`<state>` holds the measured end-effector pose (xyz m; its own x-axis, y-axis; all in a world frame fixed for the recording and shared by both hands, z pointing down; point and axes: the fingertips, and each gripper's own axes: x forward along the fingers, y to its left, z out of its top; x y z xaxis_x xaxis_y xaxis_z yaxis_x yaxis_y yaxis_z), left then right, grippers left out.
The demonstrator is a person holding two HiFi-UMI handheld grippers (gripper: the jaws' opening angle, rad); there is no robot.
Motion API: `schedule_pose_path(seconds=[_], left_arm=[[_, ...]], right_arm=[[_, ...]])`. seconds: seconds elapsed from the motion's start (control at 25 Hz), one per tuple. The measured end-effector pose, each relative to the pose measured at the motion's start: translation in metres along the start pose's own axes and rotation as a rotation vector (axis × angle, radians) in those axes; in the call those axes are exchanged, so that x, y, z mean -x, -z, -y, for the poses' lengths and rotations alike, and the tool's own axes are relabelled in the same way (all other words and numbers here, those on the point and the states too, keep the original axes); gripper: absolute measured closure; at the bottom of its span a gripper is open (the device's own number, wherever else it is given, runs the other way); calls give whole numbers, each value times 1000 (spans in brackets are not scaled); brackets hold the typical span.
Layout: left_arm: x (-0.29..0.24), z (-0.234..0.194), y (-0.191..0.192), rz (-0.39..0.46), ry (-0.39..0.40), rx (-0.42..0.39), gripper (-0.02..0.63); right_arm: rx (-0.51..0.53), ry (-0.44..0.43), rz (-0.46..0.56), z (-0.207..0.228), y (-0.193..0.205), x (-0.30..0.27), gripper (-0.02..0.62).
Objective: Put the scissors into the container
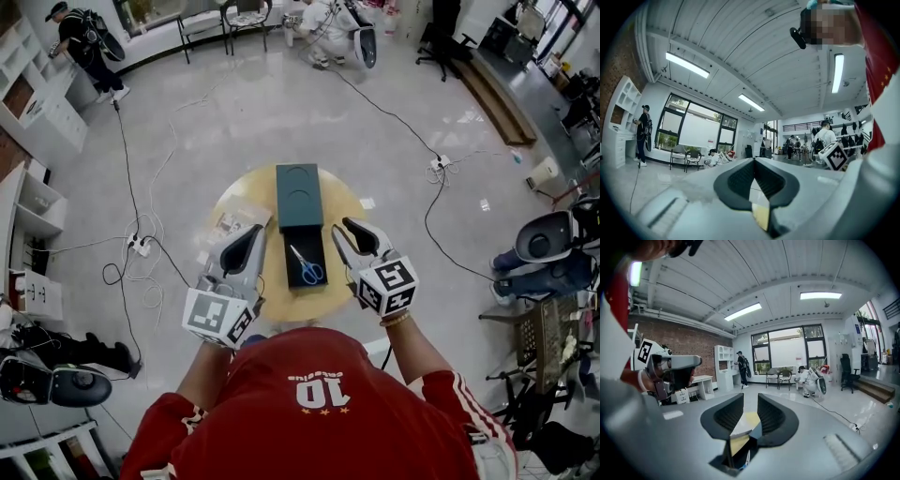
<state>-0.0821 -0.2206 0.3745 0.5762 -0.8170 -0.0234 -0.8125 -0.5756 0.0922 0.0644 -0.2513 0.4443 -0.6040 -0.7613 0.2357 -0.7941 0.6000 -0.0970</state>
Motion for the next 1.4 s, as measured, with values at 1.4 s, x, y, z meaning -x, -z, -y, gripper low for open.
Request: schedule_pose_path(seconds=[1.4], left_arm=[[-12, 18, -16, 28, 84, -21, 603]], right_arm=[[65, 62, 272, -45, -91, 38, 597]])
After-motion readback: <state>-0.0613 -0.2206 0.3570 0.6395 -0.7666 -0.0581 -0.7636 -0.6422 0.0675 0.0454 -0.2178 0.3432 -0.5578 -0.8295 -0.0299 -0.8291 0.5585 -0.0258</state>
